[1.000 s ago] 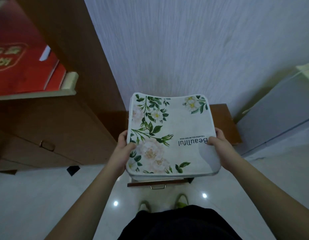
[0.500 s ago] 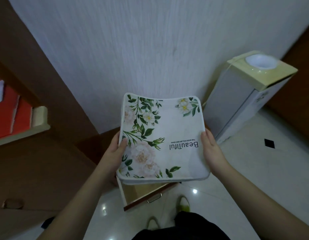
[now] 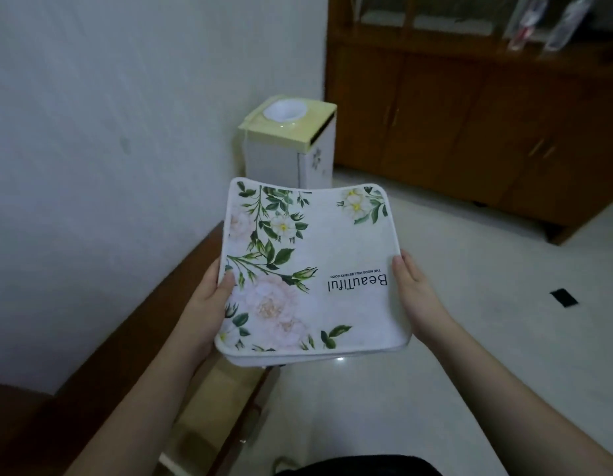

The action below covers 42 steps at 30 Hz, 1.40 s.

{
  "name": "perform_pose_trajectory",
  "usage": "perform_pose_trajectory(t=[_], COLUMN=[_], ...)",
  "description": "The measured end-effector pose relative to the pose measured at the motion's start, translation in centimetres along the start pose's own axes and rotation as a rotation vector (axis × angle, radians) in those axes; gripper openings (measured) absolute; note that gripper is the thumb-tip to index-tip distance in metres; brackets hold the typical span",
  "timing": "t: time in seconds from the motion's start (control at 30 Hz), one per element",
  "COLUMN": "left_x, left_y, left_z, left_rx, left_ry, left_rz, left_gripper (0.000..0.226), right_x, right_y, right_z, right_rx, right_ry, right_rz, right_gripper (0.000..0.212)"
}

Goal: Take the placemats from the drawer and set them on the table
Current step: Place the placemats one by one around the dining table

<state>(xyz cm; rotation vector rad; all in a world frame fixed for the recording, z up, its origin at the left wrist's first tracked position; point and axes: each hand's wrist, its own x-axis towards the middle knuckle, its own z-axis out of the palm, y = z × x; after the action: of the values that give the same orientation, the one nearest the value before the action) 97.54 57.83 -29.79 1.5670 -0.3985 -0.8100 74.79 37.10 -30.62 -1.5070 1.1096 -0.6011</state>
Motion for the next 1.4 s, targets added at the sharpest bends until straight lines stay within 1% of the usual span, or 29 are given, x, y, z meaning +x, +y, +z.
perform_pose_trajectory(t=[0.17, 0.23, 0.33, 0.4, 0.47, 0.6, 0.73, 0.9, 1.0, 1.1, 1.2, 1.3, 1.4], left_x=[-0.2, -1.2, -3.7, -5.4, -6.9, -9.9, -12.5, -13.6, -13.5, -12.9, -11.7, -10.1, -8.8], left_y=[0.3, 0.0, -0.7, -1.3, -2.0, -3.0, -3.3, -3.7, -4.1, -4.6, -4.9, -5.1, -5.2], left_z=[9.8, 14.6, 22.1, 26.9, 31.3, 39.0, 45.4, 52.6, 57.0, 61.1, 65.1, 69.1, 73.1], left_rx=[0.114, 0.129, 0.156, 0.188, 0.213, 0.238, 0.245, 0.271, 0.272, 0.286, 0.282, 0.281, 0.296], left_ry=[-0.19, -0.25, -0.344, -0.404, -0.466, -0.601, -0.727, -0.902, -0.967, -1.037, -1.101, -1.152, -1.203], left_rz=[0.038, 0.037, 0.041, 0.041, 0.029, 0.032, 0.054, 0.004, -0.017, -0.04, -0.082, -0.1, -0.097], left_gripper=[0.034, 0.031, 0.024, 0.027, 0.037, 0.032, 0.029, 0.042, 0.045, 0.05, 0.064, 0.062, 0.058], right_x=[-3.6, -5.4, -8.6, -10.7, -12.9, -17.2, -20.8, -23.6, -24.4, -24.1, -22.7, -20.9, -19.3], right_y=[2.8, 4.0, 6.5, 8.4, 9.9, 12.2, 13.9, 15.6, 16.3, 17.0, 17.8, 18.9, 19.5], right_z=[-9.8, -14.4, -21.6, -26.2, -30.4, -36.9, -41.6, -45.9, -48.2, -50.6, -52.8, -54.7, -56.5], right_rx=[0.094, 0.106, 0.122, 0.157, 0.188, 0.212, 0.19, 0.214, 0.225, 0.219, 0.228, 0.225, 0.227], right_ry=[0.192, 0.273, 0.356, 0.408, 0.463, 0.591, 0.719, 0.87, 0.941, 0.992, 1.037, 1.074, 1.104], right_rz=[0.035, 0.057, 0.087, 0.118, 0.15, 0.168, 0.243, 0.254, 0.253, 0.257, 0.271, 0.272, 0.298], right_gripper=[0.034, 0.035, 0.03, 0.03, 0.031, 0.035, 0.04, 0.039, 0.04, 0.041, 0.046, 0.049, 0.044])
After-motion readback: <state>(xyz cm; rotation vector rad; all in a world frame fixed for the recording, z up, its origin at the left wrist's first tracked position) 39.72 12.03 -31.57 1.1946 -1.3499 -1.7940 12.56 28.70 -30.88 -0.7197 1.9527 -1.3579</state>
